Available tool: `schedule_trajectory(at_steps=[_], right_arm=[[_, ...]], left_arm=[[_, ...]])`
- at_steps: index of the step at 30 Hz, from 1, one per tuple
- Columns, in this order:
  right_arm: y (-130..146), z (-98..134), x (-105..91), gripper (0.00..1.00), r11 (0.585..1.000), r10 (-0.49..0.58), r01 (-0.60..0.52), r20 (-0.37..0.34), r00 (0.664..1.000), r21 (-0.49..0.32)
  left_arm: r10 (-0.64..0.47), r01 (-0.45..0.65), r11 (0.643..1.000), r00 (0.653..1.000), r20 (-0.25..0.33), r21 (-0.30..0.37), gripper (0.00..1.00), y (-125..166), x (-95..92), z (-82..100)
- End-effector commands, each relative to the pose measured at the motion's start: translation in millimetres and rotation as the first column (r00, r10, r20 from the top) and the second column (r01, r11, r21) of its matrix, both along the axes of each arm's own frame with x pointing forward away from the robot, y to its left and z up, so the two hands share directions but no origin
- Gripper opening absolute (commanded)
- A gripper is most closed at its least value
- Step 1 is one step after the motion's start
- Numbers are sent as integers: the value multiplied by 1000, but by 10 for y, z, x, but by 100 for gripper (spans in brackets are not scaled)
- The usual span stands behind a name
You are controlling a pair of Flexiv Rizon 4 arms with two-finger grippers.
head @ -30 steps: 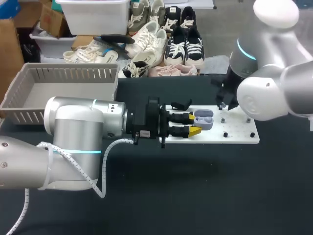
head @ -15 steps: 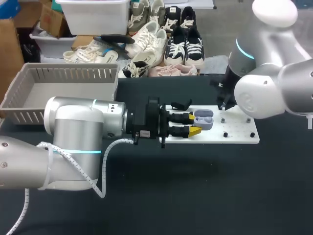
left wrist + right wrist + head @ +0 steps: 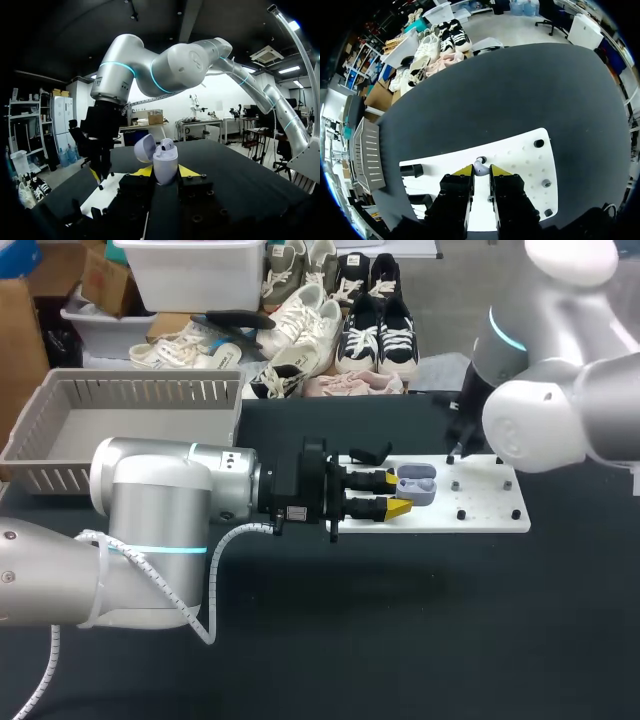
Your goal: Pick up each earbud case from the left stands, insert the matching earbuds, close the lid, and place the case in the box.
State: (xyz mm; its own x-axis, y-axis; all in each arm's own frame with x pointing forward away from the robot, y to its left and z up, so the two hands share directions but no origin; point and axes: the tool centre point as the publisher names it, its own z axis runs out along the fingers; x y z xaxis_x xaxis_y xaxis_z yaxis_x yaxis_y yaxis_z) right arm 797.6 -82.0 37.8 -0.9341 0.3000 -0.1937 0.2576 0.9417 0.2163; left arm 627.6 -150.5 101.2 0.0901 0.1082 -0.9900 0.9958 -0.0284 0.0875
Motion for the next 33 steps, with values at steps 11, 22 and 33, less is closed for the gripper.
schedule_trajectory(at_steps=[11, 22, 33], right_arm=[[-227, 540, -365, 0, 999, -30, 32, 52, 998, -43], [-300, 1023, -713, 0, 994, -4, 7, 24, 1000, -114], [-103, 1495, -1179, 0, 986, 123, -124, -15, 992, -109]], left_arm=[[0, 0, 1000, 1000, 0, -2, 0, -1, 5, -7], [0, 0, 1000, 1000, 0, -2, 0, -1, 5, -7], [0, 0, 1000, 1000, 0, -2, 0, -1, 5, -7]])
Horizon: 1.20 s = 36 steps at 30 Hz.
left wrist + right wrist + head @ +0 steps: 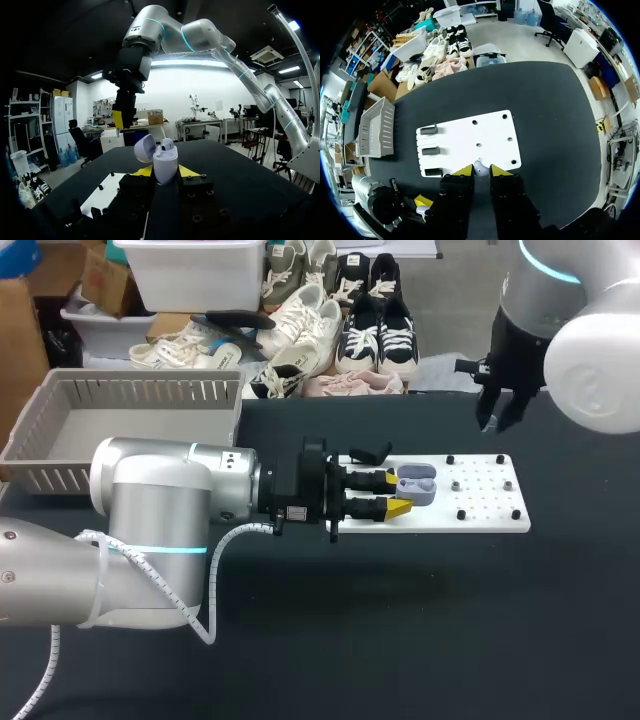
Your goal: Pick up each earbud case from the left stands, insert the matching earbuds, close the lid, and place the case in the box.
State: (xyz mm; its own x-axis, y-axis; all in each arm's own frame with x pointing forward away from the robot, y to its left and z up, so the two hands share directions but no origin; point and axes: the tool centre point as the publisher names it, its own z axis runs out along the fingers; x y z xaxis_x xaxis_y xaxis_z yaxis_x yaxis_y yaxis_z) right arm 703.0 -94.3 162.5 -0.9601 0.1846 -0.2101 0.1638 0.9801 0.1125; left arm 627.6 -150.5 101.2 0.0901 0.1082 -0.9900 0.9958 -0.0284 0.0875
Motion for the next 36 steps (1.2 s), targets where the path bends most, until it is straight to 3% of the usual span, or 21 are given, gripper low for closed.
schedule_trajectory(at_steps=[1, 11, 28, 30, 32, 36], right_arm=[[51, 277, -277, 0, 999, 37, -37, 0, 999, -5], [303, 442, -601, 0, 988, 141, -141, 1, 990, -59], [305, 448, -612, 0, 988, 143, -143, -1, 990, -62], [419, 484, -688, 0, 976, 204, -200, 31, 979, -90], [540, 552, -785, 0, 951, 282, -261, 120, 952, -166], [687, 596, -924, 0, 917, 359, -321, 140, 923, -236]], left_arm=[[0, 0, 1000, 1000, 0, -2, 0, -1, 4, -7], [0, 0, 1000, 1000, 0, -2, 0, -1, 4, -7], [0, 0, 1000, 1000, 0, -2, 0, -1, 4, -7], [0, 0, 1000, 1000, 0, -2, 0, -1, 4, -7], [0, 0, 1000, 1000, 0, -2, 0, -1, 4, -7], [0, 0, 1000, 1000, 0, -2, 0, -1, 4, -7]])
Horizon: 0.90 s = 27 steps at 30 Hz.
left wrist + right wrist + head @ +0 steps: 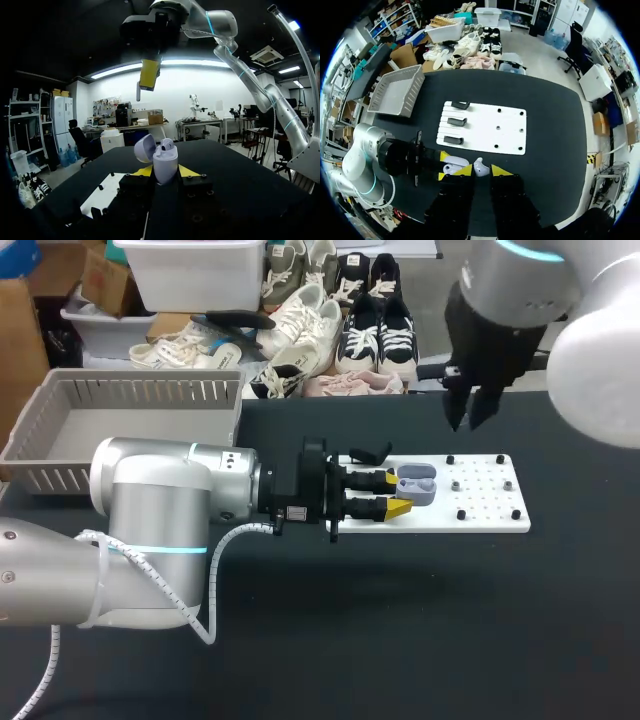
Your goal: Pick up each earbud case from the left stands, insert the matching earbuds, close the lid, and place the case in the box.
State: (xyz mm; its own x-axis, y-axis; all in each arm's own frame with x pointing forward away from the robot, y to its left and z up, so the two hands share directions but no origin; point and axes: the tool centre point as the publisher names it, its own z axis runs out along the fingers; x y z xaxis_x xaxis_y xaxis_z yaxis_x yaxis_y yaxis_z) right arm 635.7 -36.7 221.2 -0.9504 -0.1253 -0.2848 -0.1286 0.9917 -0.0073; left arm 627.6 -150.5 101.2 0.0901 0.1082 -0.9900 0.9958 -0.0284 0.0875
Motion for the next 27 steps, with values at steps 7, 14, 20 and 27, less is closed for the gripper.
schedule_trajectory(at_steps=[7, 14, 20, 27], right_arm=[[264, -8, -449, 0, 982, 158, -145, 105, 982, -121], [384, -56, -525, 0, 977, 199, -195, 46, 979, -82], [484, -140, -523, 0, 970, 231, -230, -4, 973, -75], [554, -209, -485, 0, 967, 244, -245, -31, 969, -72]], left_arm=[[0, 0, 1000, 1000, 0, -2, 0, 0, 5, -7], [0, 0, 1000, 1000, 0, -2, 0, 0, 5, -7], [0, 0, 1000, 1000, 0, -2, 0, 0, 5, -7], [0, 0, 1000, 1000, 0, -2, 0, 0, 5, -7]])
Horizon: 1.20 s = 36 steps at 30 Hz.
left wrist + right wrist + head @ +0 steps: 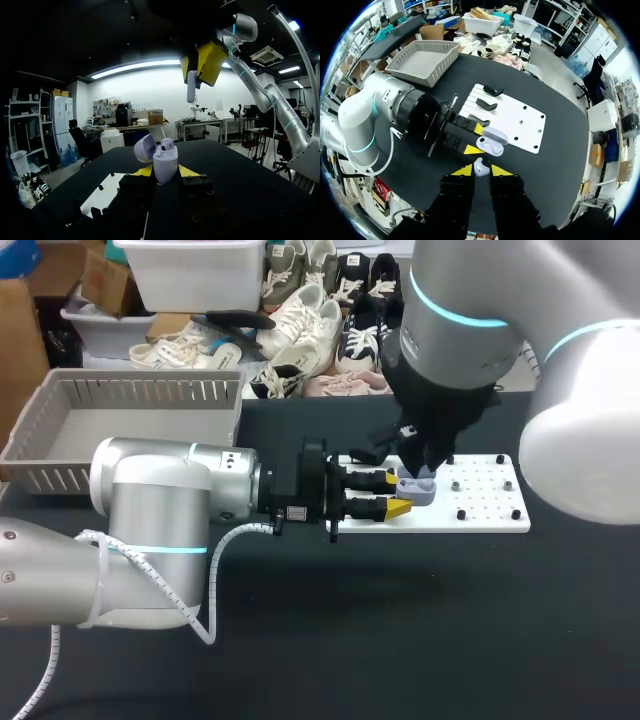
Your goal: Pick up each earbud case from the left stands, insert the matching earbuds, close the lid, and place the case in the box.
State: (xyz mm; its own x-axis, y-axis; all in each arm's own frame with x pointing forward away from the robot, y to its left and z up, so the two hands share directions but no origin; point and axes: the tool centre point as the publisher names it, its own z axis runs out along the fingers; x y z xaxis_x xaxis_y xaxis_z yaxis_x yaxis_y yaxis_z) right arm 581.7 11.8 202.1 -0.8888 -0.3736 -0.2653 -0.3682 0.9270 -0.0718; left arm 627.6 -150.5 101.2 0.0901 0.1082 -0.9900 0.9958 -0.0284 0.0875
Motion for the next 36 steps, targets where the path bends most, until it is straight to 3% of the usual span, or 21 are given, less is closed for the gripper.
schedule_trajectory(at_steps=[1, 26, 36], right_arm=[[79, -31, 61, 0, 1000, -1, 0, -20, 1000, -11], [66, -177, 124, 0, 1000, -22, 22, -41, 999, -1], [36, -273, 221, 0, 997, -40, 41, -17, 999, 61]], left_arm=[[0, 0, 1000, 1000, 0, -2, 0, -1, 5, -7], [0, 0, 1000, 1000, 0, -2, 0, -1, 5, -7], [0, 0, 1000, 1000, 0, -2, 0, -1, 5, -7]])
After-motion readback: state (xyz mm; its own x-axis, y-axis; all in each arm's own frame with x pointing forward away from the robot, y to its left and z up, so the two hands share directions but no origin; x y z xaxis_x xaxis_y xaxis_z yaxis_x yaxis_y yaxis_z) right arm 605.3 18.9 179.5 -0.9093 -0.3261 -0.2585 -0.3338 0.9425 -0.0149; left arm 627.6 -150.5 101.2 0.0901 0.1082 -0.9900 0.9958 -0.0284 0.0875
